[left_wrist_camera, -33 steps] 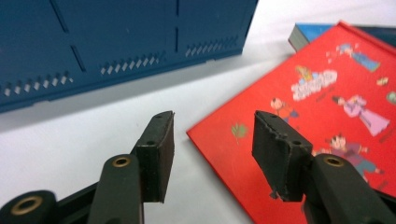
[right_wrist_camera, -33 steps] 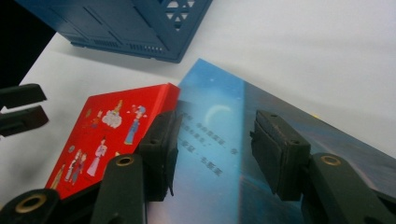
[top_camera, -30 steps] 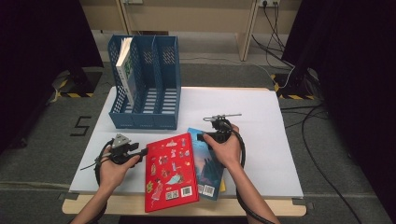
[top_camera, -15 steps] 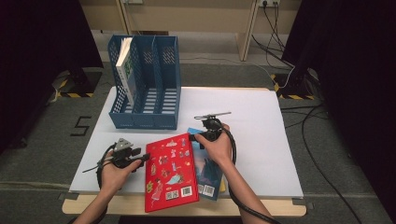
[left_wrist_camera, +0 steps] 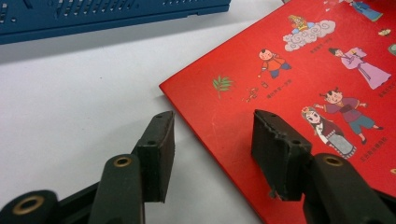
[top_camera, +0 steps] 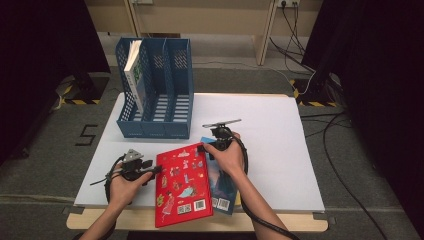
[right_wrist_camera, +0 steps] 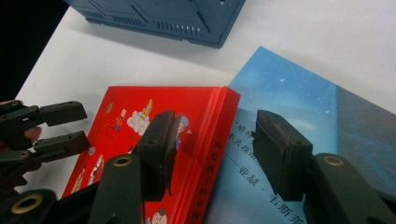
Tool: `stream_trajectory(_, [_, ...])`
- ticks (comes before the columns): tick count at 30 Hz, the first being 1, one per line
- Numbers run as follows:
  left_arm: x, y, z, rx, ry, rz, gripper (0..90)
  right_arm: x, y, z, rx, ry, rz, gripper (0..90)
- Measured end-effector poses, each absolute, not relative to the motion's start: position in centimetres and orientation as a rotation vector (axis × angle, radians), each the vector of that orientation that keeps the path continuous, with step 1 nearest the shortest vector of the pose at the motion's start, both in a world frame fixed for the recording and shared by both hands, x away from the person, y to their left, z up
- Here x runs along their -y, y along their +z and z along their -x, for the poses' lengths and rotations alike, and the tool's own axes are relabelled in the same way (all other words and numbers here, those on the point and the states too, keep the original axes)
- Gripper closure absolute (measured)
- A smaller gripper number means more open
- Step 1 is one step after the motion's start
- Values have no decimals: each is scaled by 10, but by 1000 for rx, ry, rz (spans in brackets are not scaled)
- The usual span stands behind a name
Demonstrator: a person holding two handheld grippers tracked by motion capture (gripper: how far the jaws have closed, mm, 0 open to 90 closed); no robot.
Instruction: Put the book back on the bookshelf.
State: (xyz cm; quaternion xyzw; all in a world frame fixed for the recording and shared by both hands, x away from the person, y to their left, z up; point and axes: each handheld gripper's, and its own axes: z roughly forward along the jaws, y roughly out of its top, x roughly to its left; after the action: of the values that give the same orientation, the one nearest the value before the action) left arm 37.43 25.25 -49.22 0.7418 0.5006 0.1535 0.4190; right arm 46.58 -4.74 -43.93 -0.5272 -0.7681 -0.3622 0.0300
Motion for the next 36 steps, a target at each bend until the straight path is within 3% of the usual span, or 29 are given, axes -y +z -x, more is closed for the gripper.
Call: stream_trajectory(36, [-255,-495,-374,-1272,344,-1823,499,35,-445,-477,2301,-1087,1589,487])
